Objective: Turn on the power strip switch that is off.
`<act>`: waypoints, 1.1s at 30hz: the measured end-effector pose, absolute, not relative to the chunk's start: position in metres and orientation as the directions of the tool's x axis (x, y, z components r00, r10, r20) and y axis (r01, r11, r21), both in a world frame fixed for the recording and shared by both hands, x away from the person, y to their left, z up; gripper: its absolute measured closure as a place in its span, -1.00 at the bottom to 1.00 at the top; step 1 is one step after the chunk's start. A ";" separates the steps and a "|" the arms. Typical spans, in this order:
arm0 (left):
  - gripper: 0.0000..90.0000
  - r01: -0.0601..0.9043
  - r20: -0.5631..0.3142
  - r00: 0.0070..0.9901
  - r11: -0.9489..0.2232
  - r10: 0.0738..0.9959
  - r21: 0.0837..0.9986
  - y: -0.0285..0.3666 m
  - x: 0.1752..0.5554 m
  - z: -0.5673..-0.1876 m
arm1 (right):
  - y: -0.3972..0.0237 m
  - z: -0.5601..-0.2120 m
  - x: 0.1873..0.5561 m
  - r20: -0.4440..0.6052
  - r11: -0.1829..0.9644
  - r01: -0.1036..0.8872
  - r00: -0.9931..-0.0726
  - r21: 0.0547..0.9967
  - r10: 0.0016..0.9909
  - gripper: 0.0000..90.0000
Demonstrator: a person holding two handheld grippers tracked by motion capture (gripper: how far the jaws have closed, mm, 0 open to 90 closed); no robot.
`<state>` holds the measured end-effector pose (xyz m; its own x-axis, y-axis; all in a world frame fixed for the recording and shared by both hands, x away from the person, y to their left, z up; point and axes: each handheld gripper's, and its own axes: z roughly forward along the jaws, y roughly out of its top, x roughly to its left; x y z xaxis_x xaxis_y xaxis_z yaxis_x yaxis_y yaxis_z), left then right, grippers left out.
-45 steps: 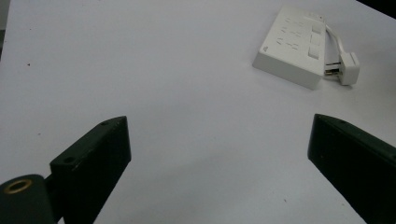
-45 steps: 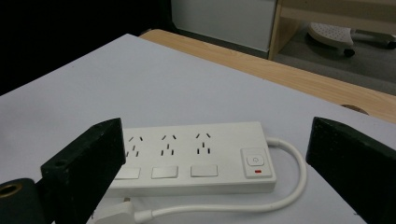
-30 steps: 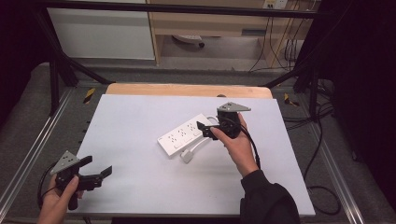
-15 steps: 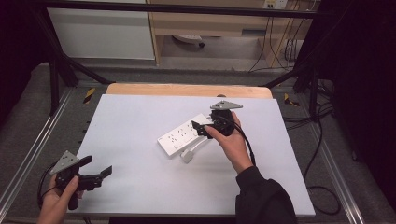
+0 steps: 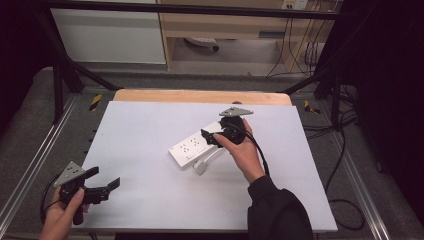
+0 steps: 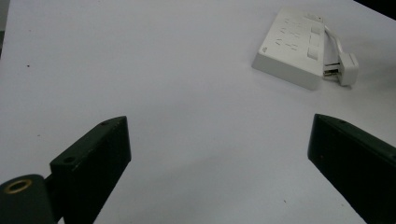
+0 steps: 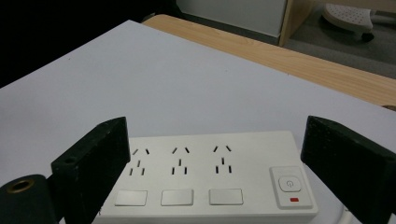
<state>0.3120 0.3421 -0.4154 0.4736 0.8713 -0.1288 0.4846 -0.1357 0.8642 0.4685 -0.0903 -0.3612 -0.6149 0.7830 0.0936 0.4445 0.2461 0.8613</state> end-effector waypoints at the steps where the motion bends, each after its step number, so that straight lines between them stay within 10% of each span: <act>1: -0.87 0.483 -0.129 0.474 -0.135 0.871 0.865 0.342 0.312 -0.415 | -0.090 -0.362 0.469 0.092 0.247 0.442 -0.616 0.862 0.782 -0.80; 33: -0.87 0.484 -0.127 0.475 -0.138 0.871 0.864 0.342 0.312 -0.415 | -0.075 -0.390 0.469 0.120 0.285 0.491 -0.642 0.823 0.757 0.35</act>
